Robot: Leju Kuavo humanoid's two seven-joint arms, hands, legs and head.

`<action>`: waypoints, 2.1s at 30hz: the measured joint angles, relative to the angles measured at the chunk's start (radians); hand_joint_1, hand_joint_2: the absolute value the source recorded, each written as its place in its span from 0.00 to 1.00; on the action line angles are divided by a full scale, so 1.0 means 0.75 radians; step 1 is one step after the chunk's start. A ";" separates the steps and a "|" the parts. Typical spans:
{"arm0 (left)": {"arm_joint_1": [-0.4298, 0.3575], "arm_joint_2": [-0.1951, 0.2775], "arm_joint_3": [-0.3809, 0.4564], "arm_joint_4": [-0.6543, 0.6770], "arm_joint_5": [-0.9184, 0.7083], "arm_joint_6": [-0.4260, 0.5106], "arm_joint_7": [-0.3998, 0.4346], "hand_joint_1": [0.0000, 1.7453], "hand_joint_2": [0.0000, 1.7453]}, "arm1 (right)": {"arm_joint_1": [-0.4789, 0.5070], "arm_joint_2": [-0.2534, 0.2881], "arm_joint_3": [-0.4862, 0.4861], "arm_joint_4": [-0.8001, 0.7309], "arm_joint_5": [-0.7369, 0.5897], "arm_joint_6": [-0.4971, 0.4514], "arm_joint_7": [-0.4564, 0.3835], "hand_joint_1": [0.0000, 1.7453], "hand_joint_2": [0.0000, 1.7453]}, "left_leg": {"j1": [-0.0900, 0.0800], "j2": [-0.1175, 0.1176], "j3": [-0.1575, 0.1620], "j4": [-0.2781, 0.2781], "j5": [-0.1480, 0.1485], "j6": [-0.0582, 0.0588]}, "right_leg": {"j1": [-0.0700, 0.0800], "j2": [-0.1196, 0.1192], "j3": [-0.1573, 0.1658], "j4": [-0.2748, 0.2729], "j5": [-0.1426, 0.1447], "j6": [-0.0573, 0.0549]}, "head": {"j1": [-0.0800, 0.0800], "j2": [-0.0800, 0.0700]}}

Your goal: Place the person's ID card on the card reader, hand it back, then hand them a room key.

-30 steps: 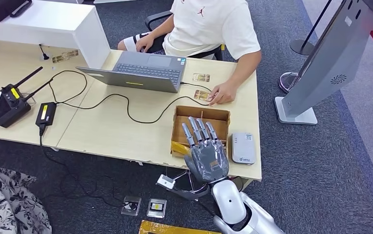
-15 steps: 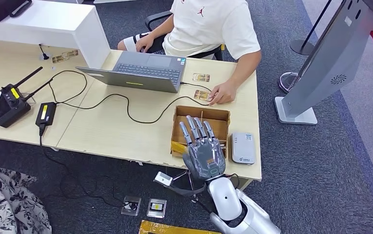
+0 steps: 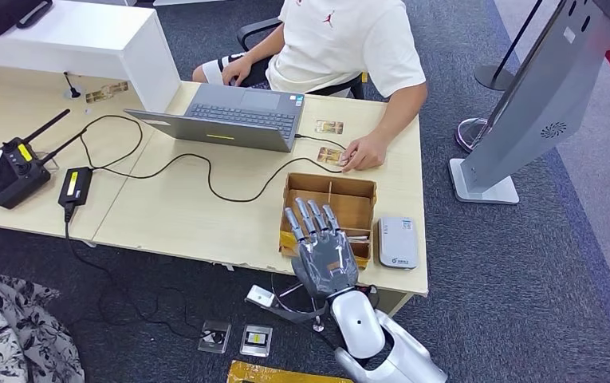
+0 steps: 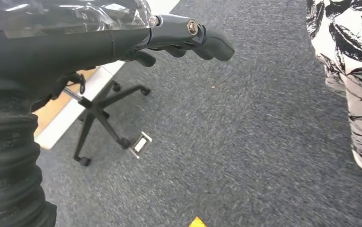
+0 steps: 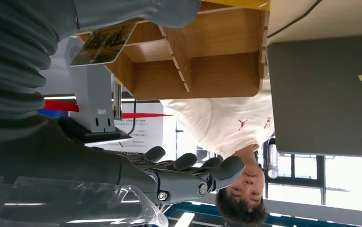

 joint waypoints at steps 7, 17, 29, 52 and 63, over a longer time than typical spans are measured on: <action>-0.005 0.001 -0.001 -0.007 -0.063 0.000 0.041 0.00 1.00 | -0.002 0.013 -0.008 0.029 -0.008 0.001 0.000 0.00 1.00 | 0.000 0.000 0.000 0.000 0.000 0.000 | 0.000 0.000 0.000 0.000 0.000 0.000 | 0.000 0.000; -0.007 0.001 -0.001 -0.008 -0.081 0.000 0.052 0.00 1.00 | -0.007 0.020 -0.025 0.061 -0.012 0.001 0.002 0.00 1.00 | 0.000 0.000 0.001 0.000 0.000 0.000 | 0.000 0.000 0.000 0.000 0.000 0.000 | 0.000 0.000; -0.011 0.001 -0.001 -0.008 -0.077 0.000 0.052 0.00 1.00 | -0.012 0.024 -0.034 0.076 -0.023 0.021 0.008 0.00 1.00 | 0.000 0.000 0.001 0.000 0.000 0.000 | 0.000 0.001 0.000 0.000 0.000 0.000 | 0.000 0.000; -0.013 0.001 -0.001 -0.008 -0.139 0.000 0.020 0.00 1.00 | -0.007 -0.019 -0.063 0.078 -0.071 0.038 0.039 0.00 1.00 | 0.000 0.001 0.001 0.000 0.000 0.000 | 0.000 0.001 0.000 0.000 0.000 0.000 | 0.000 0.000; -0.016 0.001 -0.001 -0.007 -0.166 0.000 0.032 0.00 1.00 | -0.023 -0.035 -0.064 0.101 -0.107 0.032 0.064 0.00 1.00 | 0.000 0.002 0.001 0.000 0.000 0.000 | 0.000 0.002 0.000 0.000 0.000 0.000 | 0.000 0.000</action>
